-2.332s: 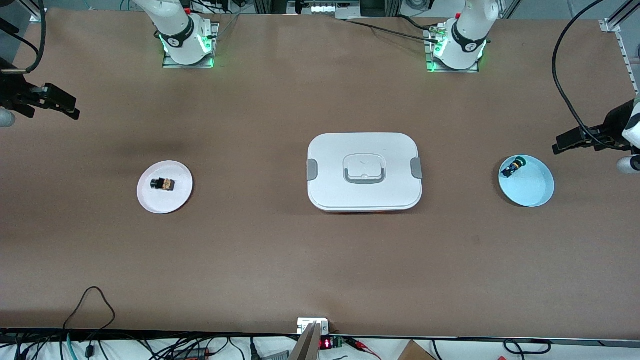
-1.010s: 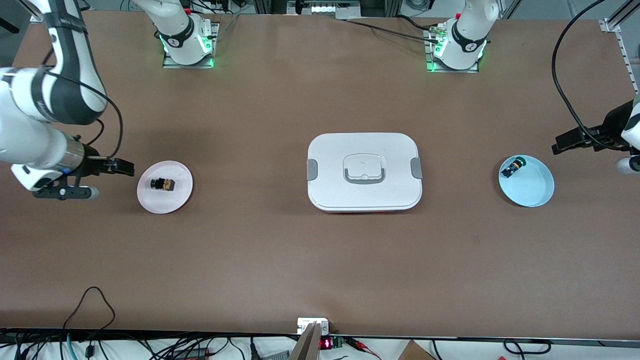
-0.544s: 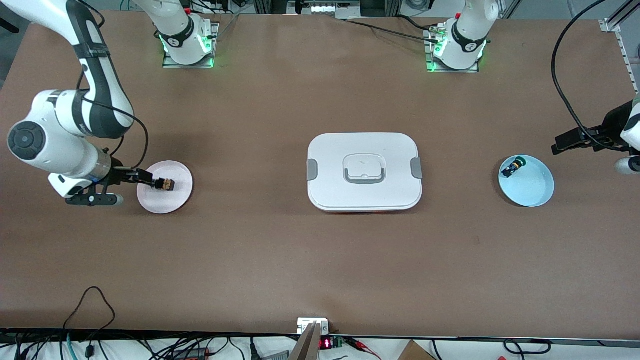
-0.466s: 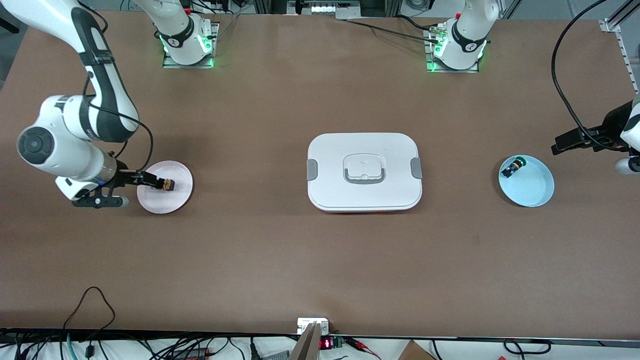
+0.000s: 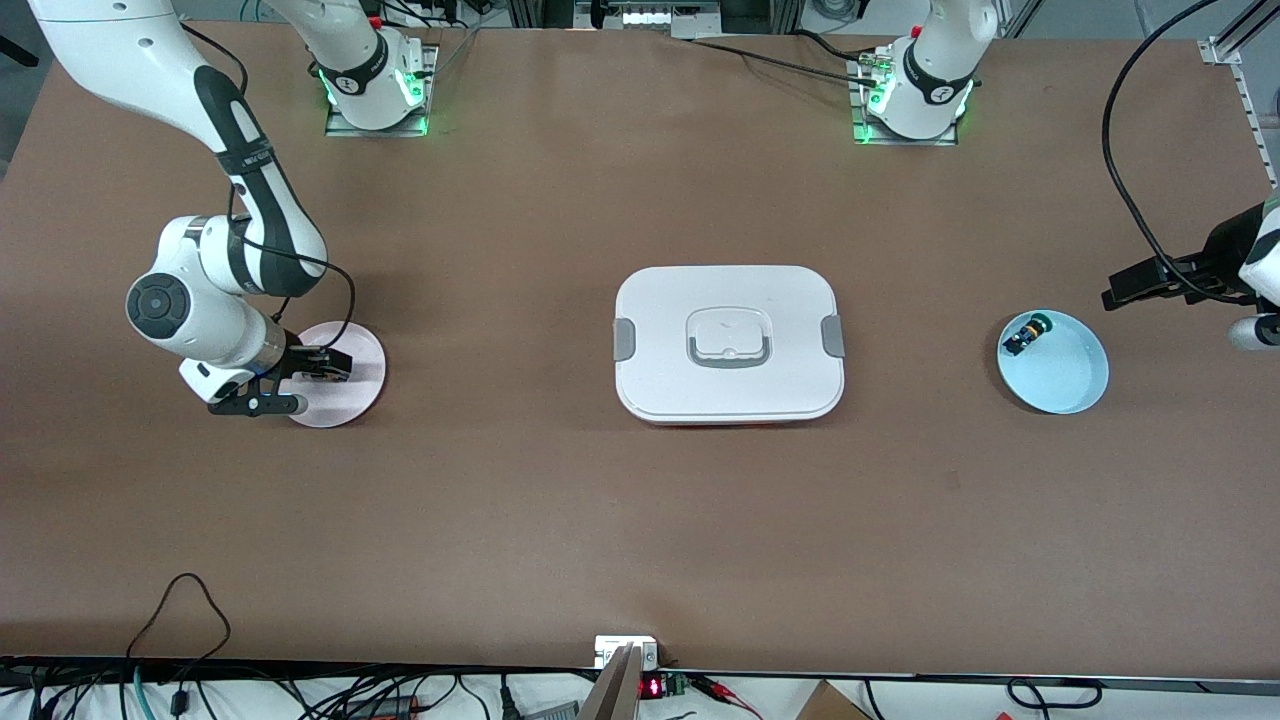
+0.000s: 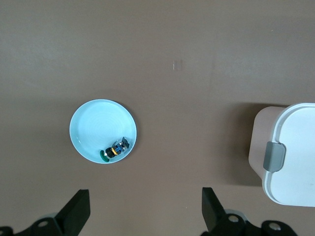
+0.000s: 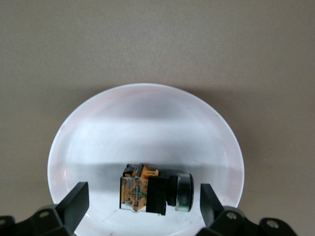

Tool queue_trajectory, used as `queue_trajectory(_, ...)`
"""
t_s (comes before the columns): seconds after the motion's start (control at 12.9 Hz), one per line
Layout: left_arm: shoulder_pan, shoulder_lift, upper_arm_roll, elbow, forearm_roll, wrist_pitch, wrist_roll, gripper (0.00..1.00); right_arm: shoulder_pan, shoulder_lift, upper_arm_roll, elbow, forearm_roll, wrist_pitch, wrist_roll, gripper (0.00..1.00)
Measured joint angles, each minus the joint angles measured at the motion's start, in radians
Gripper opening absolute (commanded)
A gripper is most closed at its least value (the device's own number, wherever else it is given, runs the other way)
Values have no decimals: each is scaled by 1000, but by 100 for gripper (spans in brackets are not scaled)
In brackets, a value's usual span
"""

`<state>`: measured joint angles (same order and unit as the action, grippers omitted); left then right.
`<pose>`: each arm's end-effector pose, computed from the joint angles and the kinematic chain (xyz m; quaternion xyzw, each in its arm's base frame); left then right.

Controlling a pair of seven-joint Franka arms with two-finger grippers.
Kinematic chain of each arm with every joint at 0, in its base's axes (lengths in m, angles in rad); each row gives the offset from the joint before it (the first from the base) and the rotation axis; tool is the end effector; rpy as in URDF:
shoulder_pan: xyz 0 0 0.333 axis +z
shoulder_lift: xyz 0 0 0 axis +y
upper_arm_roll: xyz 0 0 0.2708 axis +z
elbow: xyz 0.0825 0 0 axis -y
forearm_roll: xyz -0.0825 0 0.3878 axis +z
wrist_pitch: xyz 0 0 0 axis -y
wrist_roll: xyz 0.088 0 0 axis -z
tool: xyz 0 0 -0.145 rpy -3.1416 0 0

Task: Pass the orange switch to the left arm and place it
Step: 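Lower the right gripper and close it on the orange switch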

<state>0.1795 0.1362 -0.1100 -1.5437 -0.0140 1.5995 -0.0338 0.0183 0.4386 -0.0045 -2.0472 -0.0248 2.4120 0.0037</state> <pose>0.5875 0.0417 0.4788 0.9977 0.0523 -0.0395 0.0152 0.5686 0.0069 0.1350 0.9992 0.0148 -0.0368 0.0092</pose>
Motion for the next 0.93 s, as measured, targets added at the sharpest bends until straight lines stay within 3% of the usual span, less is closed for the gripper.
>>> queue_trajectory(0.93, 0, 1, 0, 0, 0, 0, 0, 100, -2, 29, -4, -22, 0, 9, 0, 100)
